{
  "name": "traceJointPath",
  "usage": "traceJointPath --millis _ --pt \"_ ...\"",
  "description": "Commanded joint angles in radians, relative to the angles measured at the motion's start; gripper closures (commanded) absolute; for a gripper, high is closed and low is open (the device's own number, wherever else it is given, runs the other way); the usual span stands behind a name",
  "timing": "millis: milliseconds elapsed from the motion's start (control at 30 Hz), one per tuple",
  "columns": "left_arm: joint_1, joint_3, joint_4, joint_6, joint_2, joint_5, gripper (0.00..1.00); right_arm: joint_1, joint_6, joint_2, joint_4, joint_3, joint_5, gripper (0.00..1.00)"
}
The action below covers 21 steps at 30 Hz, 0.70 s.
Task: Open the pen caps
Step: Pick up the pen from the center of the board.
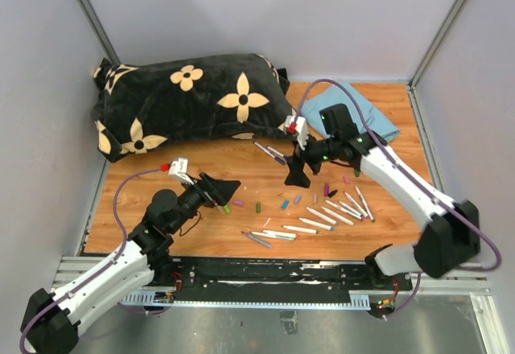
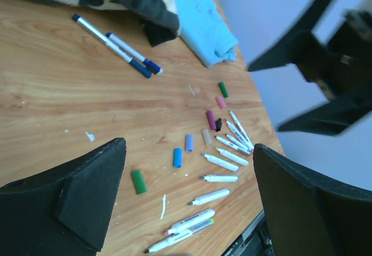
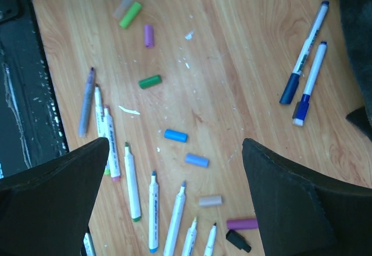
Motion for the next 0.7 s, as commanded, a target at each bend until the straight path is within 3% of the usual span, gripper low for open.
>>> traceJointPath --millis 0,333,667 --pt "0.001 -0.007 0.092 0.111 -0.023 0.015 0.04 -0.030 -0.089 0.239 -0.148 0.202 -0.039 0.04" --pt "0.001 -0.088 0.040 0.143 -0.170 -0.053 0.01 -0.003 -0.102 0.620 -0.209 0.546 0.212 0.30" --pt "0.001 -0.121 -0.027 0.197 -0.251 -0.091 0.01 0.000 -0.167 0.704 -0.216 0.603 0.328 0.29"
